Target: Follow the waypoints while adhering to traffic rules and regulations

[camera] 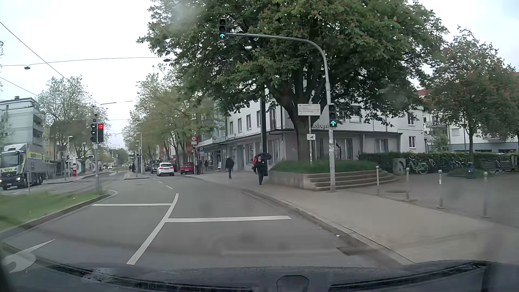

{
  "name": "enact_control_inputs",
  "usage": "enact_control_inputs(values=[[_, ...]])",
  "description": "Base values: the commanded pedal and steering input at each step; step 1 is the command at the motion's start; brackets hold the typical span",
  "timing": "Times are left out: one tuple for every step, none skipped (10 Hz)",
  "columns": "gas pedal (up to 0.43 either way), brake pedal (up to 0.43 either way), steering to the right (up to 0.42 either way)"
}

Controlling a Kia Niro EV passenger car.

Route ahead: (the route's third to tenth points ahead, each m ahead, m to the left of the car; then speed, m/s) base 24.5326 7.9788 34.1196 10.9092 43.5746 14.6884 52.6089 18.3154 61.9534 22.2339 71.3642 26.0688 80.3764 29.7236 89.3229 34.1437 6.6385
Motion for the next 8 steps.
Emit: enact_control_inputs(values=[[0.039, 0.000, -0.096], [0.039, 0.000, -0.096], [0.039, 0.000, -0.096], [0.039, 0.000, -0.097], [0.047, 0.000, -0.097], [0.047, 0.000, -0.097], [0.047, 0.000, -0.097], [0.059, 0.000, -0.097]])
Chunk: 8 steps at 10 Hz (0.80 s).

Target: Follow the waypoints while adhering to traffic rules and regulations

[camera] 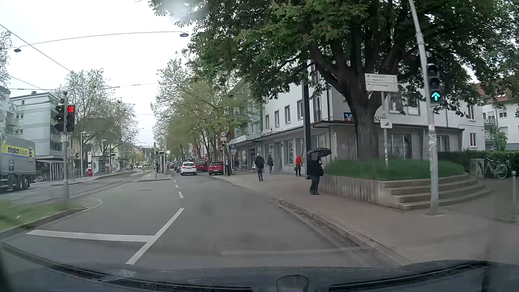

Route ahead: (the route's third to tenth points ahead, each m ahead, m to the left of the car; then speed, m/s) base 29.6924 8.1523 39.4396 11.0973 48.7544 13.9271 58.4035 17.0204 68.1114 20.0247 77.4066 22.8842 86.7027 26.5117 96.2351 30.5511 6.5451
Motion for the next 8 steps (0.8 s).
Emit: enact_control_inputs(values=[[0.059, 0.000, -0.096], [0.059, 0.000, -0.096], [0.067, 0.000, -0.096], [0.067, 0.000, -0.096], [0.067, 0.000, -0.096], [0.067, 0.000, -0.096], [0.079, 0.000, -0.095], [0.079, 0.000, -0.094]])
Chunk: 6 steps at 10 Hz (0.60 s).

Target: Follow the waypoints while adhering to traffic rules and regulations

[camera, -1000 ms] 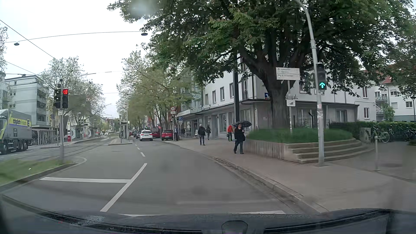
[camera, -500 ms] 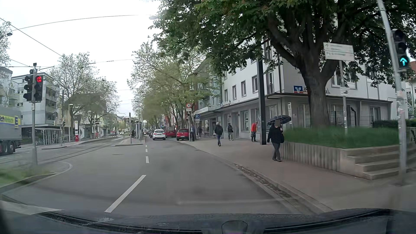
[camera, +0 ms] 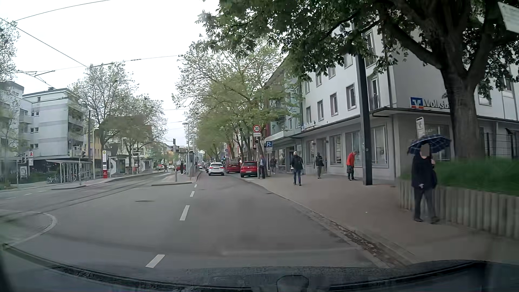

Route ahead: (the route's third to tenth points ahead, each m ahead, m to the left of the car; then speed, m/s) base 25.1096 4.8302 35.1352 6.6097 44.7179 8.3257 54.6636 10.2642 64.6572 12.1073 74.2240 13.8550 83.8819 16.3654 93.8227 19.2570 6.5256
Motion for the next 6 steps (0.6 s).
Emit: enact_control_inputs(values=[[0.079, 0.000, -0.092], [0.079, 0.000, -0.089], [0.079, 0.000, -0.087], [0.079, 0.000, -0.081], [0.079, 0.000, -0.075], [0.079, 0.000, -0.071]])
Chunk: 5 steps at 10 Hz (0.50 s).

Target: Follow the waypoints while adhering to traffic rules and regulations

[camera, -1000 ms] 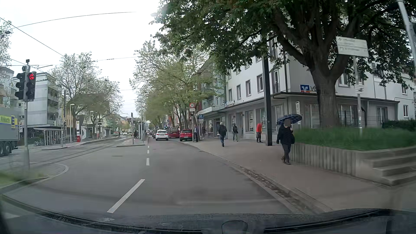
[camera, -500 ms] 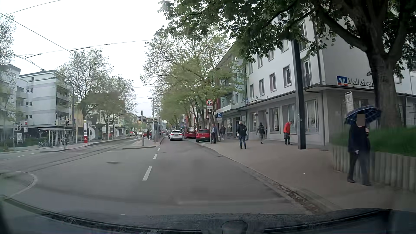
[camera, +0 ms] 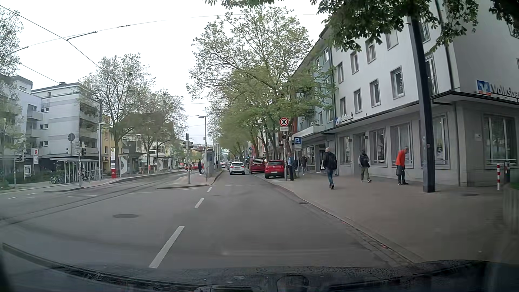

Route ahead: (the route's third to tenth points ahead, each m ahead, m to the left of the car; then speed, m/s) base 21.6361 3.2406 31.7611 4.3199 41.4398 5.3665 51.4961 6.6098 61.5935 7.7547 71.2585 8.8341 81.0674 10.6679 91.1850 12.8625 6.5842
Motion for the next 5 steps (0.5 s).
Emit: enact_control_inputs(values=[[0.079, 0.000, -0.069], [0.079, 0.000, -0.066], [0.079, 0.000, -0.063], [0.079, 0.000, -0.060], [0.087, 0.000, -0.056]])
